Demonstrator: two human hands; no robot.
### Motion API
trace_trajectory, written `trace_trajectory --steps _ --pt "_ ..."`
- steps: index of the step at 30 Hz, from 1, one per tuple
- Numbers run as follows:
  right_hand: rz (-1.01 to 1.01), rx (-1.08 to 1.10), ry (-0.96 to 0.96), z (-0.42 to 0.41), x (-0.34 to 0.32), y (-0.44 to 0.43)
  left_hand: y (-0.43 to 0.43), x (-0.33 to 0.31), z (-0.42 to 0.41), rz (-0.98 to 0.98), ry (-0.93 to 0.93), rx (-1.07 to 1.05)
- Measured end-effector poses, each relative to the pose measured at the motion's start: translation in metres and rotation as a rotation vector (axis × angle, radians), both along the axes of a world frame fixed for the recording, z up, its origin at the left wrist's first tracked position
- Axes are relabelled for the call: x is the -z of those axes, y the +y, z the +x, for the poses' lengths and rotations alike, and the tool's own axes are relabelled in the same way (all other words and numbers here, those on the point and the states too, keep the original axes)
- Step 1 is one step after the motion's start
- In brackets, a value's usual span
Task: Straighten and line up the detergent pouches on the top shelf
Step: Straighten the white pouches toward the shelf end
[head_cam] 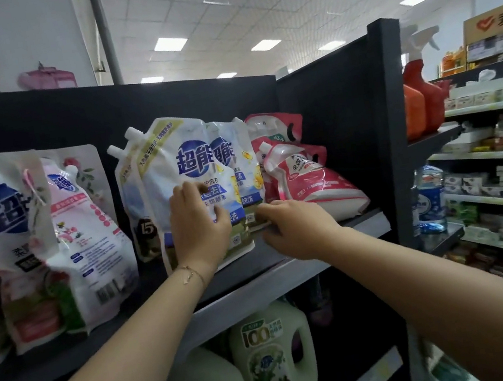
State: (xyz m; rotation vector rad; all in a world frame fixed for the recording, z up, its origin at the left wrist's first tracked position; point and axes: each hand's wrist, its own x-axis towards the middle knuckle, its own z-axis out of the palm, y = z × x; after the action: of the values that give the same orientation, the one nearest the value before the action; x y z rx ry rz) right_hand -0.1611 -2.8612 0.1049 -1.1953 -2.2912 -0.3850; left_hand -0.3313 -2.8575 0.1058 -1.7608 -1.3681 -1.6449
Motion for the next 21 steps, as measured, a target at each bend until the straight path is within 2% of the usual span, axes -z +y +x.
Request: trace_trajectory --steps 3,7,13,17,21 --pt "-0.032 0.108 0.007 0.024 0.003 0.005 0.007 0.006 0.017 -0.145 0.161 0.092" --pt "-0.091 0.204 0.101 0.051 0.01 0.026 0.034 0.0 0.04 -0.351 0.176 0.157" --pt "0.014 0.291 0.035 0.069 0.001 0.084 0.099 -0.033 0.081 -0.573 0.009 0.165" --pt "-0.189 0.229 -0.004 0.069 -0.015 0.104 0.149 -0.046 0.105 -0.647 -0.123 0.206" --pt "-0.27 0.175 -0.08 0.071 -0.02 0.119 0.194 -0.056 0.128 -0.654 -0.364 0.176"
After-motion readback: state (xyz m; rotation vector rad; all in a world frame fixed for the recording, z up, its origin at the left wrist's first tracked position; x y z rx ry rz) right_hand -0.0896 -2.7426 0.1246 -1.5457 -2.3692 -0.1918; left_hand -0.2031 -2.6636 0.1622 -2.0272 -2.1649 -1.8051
